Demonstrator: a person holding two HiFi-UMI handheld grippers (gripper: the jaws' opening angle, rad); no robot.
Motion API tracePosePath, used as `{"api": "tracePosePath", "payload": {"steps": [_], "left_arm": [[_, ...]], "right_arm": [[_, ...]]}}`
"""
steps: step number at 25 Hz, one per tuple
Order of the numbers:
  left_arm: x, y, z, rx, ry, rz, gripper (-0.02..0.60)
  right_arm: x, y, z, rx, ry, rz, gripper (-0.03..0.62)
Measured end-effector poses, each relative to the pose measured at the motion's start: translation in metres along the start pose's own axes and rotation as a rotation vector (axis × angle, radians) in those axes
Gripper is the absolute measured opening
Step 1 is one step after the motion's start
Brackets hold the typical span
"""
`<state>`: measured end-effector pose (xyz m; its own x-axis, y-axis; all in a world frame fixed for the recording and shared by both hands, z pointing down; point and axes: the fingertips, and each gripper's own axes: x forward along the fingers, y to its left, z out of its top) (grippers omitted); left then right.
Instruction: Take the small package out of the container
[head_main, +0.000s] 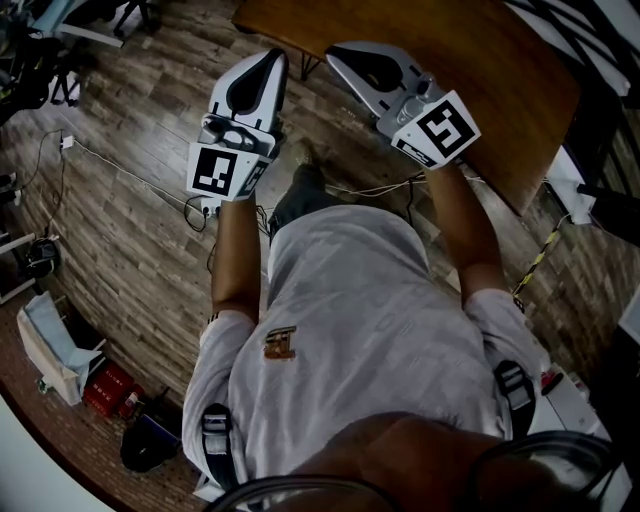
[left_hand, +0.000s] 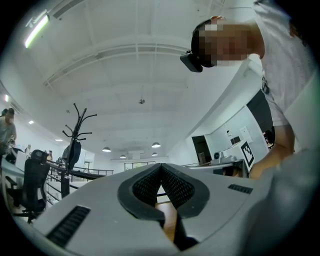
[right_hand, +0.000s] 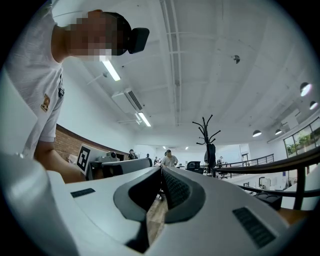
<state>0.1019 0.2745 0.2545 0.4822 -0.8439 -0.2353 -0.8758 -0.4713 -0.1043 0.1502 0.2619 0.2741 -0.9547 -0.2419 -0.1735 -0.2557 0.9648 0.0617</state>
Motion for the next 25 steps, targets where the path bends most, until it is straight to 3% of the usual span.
{"api": "tracePosePath", "payload": {"steps": [25], "left_arm": [[0.094,0.251,-0.053,-0.061,-0.006,-0.119,0.018]], "right_arm": [[0.211,-0.152,-0.047,-0.005,0.070,-0.137,0.032]]}}
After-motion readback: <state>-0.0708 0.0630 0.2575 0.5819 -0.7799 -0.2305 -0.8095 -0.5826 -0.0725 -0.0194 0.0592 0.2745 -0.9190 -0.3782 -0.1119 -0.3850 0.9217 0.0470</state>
